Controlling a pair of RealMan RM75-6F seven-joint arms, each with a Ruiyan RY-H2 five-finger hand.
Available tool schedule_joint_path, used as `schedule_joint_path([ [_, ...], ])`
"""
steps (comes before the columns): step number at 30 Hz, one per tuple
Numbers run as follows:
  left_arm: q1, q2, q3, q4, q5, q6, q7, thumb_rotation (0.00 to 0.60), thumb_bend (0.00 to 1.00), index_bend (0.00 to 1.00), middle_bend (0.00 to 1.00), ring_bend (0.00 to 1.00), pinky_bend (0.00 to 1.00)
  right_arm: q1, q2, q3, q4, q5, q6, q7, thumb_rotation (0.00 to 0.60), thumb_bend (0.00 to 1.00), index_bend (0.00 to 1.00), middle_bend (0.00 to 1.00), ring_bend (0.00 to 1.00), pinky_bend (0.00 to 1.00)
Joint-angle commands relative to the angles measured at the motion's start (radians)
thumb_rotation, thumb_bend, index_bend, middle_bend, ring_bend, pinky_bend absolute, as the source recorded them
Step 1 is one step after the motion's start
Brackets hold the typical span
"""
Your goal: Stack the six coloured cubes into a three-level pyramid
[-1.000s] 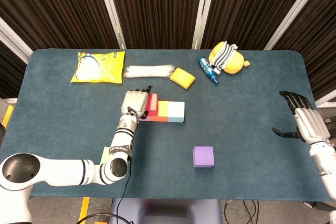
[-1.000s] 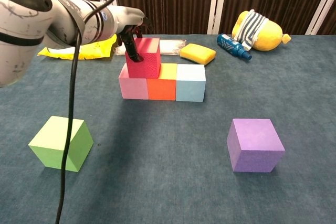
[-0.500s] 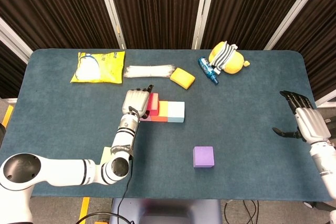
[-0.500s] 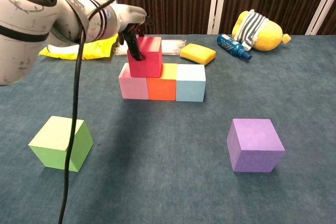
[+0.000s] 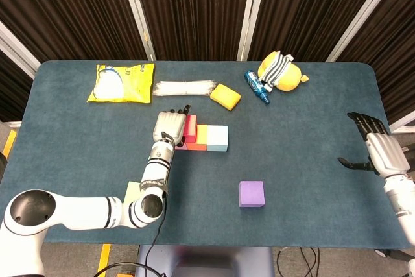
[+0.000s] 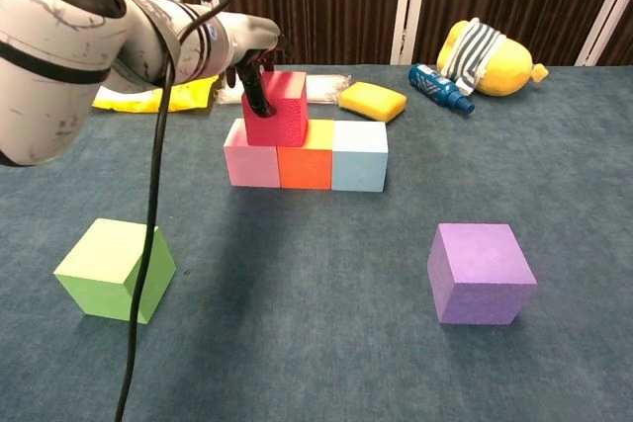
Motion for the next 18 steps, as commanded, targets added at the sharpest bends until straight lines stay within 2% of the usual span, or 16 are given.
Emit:
schedule_joint_path([
  [1,0.000,-0.001,-0.001,-0.004,-0.004,0.004,0.005,0.600,0.38,0.00,0.20,0.21,0.33,0.001,-0.002,0.000,0.003,0.001,-0.002,0.001,0.600,0.29,0.08,0.15,0.00,0.02],
  [14,0.003,0.000,-0.011,-0.021,-0.019,0.022,0.026,0.600,0.38,0.00,0.14,0.19,0.34,0.005,-0.003,0.002,0.008,-0.003,-0.010,0.011,0.600,0.29,0.07,0.15,0.00,0.00],
  [16,0.004,0.000,-0.012,-0.026,-0.019,0.024,0.028,0.600,0.38,0.00,0.12,0.16,0.34,0.007,-0.002,0.001,0.008,-0.004,-0.015,0.011,0.600,0.29,0.07,0.15,0.00,0.00],
  [18,0.005,0.002,-0.012,-0.033,-0.021,0.026,0.032,0.600,0.38,0.00,0.08,0.09,0.32,0.007,0.000,0.000,0.006,-0.007,-0.016,0.013,0.600,0.29,0.07,0.15,0.00,0.00],
])
